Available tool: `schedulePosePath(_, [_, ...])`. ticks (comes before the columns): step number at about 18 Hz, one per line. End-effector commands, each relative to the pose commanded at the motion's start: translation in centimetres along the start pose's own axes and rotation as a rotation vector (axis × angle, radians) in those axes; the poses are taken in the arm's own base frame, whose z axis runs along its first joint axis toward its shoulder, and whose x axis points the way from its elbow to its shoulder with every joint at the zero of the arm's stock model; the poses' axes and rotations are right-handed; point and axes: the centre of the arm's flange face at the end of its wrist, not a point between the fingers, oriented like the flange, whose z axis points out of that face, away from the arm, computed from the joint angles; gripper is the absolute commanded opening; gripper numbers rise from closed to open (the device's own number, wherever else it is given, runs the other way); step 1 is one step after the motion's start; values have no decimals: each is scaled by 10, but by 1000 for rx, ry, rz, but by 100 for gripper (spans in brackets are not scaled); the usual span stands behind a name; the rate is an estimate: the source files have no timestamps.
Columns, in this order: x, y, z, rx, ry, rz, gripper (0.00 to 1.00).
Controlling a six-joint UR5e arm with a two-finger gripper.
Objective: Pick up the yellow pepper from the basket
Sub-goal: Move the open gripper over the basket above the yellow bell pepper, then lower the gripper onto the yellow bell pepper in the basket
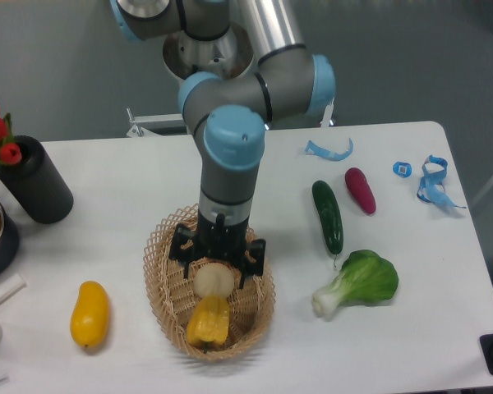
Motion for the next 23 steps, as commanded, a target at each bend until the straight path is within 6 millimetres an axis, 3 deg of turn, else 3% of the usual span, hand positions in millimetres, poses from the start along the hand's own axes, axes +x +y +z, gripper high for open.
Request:
schedulePosePath(2, [-4, 2, 16, -21, 11, 5, 100])
schedulePosePath(7, [-10, 0, 31, -36, 17, 0, 100])
schedulePosePath(23, [-17, 1, 56, -56, 25, -3, 100])
